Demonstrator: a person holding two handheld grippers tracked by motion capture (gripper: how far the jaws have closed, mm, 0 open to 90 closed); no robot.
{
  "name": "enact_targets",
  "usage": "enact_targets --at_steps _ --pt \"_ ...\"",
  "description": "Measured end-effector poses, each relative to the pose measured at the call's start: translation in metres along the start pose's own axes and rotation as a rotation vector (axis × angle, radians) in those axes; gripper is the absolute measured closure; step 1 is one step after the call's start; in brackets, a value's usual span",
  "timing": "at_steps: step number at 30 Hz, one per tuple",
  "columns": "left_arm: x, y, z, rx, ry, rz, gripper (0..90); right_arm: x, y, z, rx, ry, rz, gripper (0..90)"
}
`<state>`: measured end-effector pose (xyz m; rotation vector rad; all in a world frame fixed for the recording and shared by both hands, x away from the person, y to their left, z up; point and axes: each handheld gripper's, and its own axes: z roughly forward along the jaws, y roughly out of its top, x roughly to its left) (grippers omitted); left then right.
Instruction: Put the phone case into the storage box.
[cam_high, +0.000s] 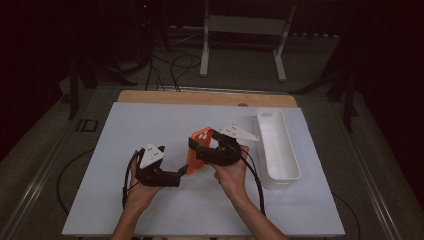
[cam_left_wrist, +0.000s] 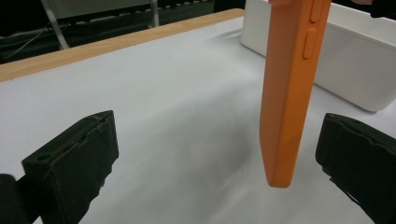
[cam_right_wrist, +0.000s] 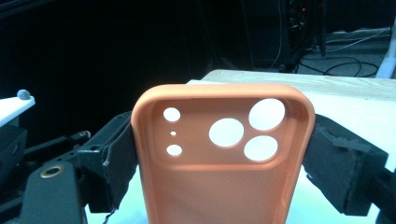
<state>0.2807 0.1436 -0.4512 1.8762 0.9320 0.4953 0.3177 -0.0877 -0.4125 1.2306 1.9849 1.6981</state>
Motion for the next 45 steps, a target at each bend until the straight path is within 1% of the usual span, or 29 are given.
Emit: enact_targets --at_steps 7,15,25,38,45 --pt "0.004 0.0 -0.003 -0.005 0.011 -0.001 0.0 -0.001 0.004 -0.002 -0.004 -0.004 -0.009 16.6" --pt "0.011 -0.002 -0.007 -0.004 0.037 0.0 0.0 -0.002 0.01 -0.003 -0.007 -0.016 -0.031 16.6" --pt "0.017 -0.002 -0.012 -0.005 0.052 -0.005 0.0 -0.006 0.018 -0.004 -0.013 -0.039 -0.048 16.6" --pt "0.025 -0.004 -0.017 0.0 0.067 -0.005 0.0 -0.014 0.031 -0.007 -0.033 -0.076 -0.071 16.7" --pt "0.027 -0.004 -0.018 0.002 0.073 -0.011 0.0 -0.019 0.036 -0.007 -0.032 -0.098 -0.084 16.7"
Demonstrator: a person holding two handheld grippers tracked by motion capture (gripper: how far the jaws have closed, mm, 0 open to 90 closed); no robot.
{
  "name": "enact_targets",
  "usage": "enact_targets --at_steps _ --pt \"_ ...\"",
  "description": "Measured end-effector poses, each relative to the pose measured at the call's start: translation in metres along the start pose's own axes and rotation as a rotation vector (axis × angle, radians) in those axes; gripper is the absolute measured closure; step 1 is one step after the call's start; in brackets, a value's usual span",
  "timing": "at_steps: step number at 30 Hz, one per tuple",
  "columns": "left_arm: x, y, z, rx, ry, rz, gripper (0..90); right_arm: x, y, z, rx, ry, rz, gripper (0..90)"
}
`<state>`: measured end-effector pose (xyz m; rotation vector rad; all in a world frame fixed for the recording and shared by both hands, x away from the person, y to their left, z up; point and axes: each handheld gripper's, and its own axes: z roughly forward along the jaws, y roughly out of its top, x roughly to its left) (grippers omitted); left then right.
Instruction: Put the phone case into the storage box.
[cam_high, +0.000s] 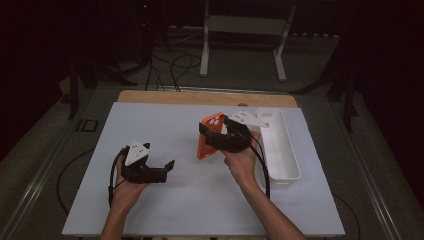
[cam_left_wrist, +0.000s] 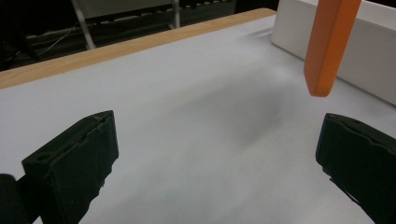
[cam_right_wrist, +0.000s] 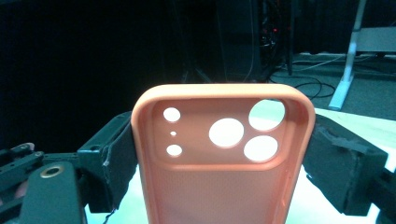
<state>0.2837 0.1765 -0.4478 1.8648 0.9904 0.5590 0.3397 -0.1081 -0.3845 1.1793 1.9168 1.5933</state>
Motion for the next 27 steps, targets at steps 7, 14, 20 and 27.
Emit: enact_targets --at_steps 7,14,20,27 --pt "0.001 -0.001 -0.001 0.002 0.0 0.003 0.0 -0.004 0.004 0.001 -0.001 -0.02 -0.011 16.7" --pt "0.003 -0.002 -0.003 -0.018 -0.006 0.0 0.0 -0.009 0.006 0.0 -0.001 -0.038 -0.022 16.6" --pt "0.006 -0.003 -0.006 -0.026 -0.002 -0.002 0.0 -0.013 0.008 0.0 -0.002 -0.055 -0.02 16.6" --pt "0.008 -0.004 -0.009 -0.052 -0.006 -0.002 0.0 -0.017 0.01 -0.001 -0.006 -0.07 -0.027 16.7"
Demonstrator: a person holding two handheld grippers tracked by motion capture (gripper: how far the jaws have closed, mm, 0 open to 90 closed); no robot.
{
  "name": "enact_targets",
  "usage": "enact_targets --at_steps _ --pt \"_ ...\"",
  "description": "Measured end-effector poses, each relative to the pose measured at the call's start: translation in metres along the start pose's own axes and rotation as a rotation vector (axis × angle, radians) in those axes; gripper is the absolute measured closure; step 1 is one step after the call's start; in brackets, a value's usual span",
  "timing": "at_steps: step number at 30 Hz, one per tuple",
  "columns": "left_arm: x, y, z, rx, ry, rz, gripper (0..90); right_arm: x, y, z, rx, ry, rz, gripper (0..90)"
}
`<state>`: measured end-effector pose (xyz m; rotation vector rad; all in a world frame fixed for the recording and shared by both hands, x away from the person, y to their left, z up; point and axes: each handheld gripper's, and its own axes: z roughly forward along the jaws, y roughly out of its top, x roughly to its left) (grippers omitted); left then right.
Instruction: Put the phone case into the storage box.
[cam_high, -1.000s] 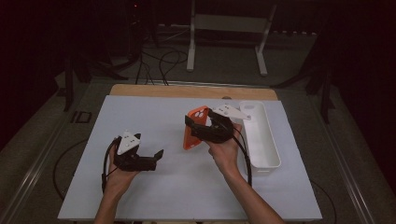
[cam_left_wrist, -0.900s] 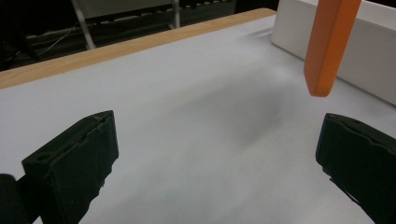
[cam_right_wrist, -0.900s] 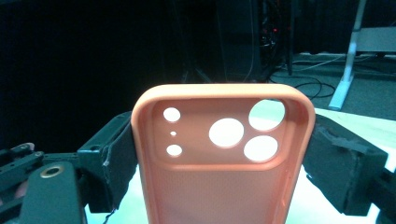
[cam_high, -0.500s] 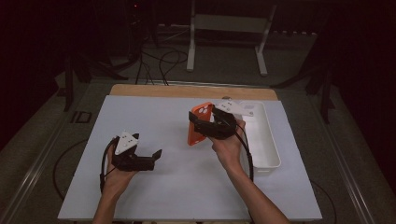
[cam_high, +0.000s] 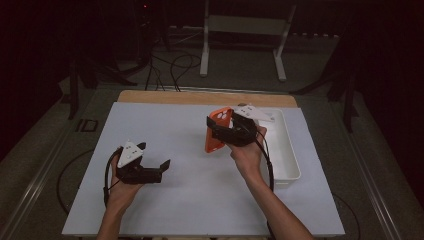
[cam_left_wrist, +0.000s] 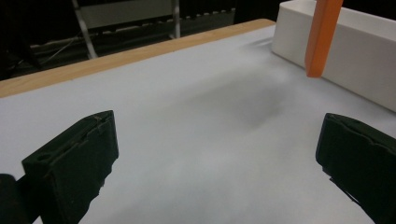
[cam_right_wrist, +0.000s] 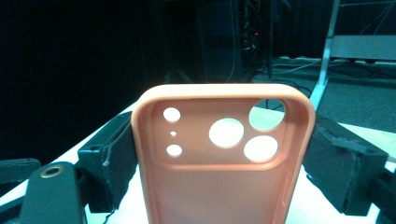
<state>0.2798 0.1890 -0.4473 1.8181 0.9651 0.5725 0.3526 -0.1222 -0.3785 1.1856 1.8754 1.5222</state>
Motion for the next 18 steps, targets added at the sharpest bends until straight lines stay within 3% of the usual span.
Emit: enact_targets --at_steps 18 --pt "0.007 -0.009 -0.005 -0.002 -0.001 -0.002 0.0 -0.012 0.006 -0.004 -0.005 -0.037 -0.005 16.7"
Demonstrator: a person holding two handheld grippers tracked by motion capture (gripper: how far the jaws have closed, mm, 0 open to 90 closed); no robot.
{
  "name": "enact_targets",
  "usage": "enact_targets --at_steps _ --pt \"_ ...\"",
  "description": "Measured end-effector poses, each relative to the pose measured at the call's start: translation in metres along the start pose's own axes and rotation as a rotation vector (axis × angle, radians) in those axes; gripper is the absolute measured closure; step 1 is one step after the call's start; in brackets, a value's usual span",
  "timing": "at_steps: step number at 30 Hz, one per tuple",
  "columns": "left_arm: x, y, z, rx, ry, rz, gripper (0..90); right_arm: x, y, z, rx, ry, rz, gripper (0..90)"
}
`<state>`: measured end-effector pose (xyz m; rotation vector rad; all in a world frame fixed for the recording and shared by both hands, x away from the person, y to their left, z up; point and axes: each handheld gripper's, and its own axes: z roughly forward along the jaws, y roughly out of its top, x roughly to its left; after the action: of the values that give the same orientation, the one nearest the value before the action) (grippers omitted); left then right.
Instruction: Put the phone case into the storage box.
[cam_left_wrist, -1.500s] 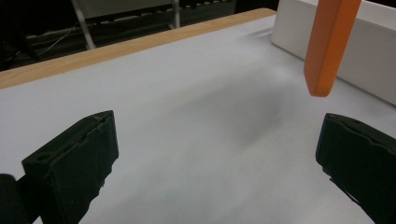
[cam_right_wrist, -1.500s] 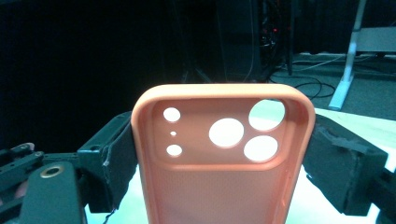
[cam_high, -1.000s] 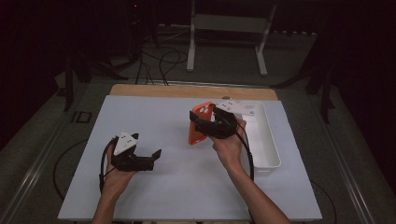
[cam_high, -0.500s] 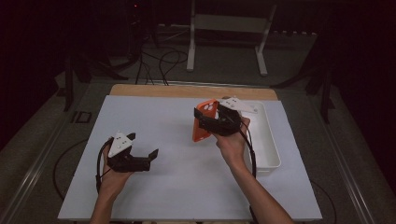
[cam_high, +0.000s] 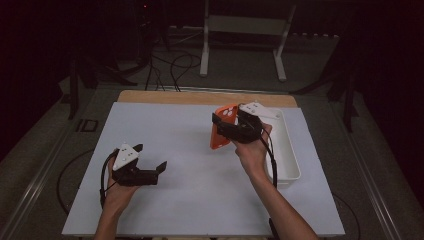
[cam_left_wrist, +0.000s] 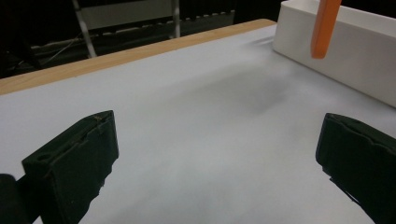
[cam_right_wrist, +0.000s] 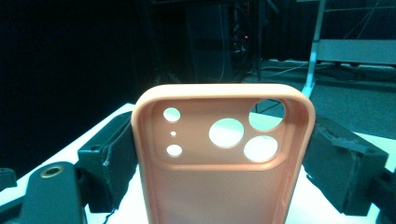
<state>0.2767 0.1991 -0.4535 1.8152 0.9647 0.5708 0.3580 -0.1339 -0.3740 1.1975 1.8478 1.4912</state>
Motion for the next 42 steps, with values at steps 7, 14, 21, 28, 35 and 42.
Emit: enact_targets --at_steps 7,14,21,28,35,42 --pt "0.002 -0.004 -0.002 -0.003 0.0 0.008 0.0 -0.005 0.003 -0.001 -0.006 -0.016 -0.004 16.6" --pt "0.005 -0.011 -0.006 -0.006 0.013 -0.001 0.0 -0.01 0.005 -0.003 -0.014 -0.025 -0.003 16.6" --pt "0.006 -0.017 -0.009 -0.013 0.014 0.011 0.0 -0.014 0.006 -0.004 -0.016 -0.033 0.0 16.7" --pt "0.007 -0.025 -0.015 -0.033 0.032 0.013 0.0 -0.017 0.01 -0.006 -0.022 -0.043 -0.005 16.6" --pt "0.009 -0.032 -0.021 -0.051 0.039 0.014 0.0 -0.021 0.011 -0.005 -0.025 -0.056 -0.006 16.6" --pt "0.01 -0.037 -0.027 -0.05 0.048 0.016 0.0 -0.023 0.013 -0.004 -0.025 -0.065 -0.015 16.6"
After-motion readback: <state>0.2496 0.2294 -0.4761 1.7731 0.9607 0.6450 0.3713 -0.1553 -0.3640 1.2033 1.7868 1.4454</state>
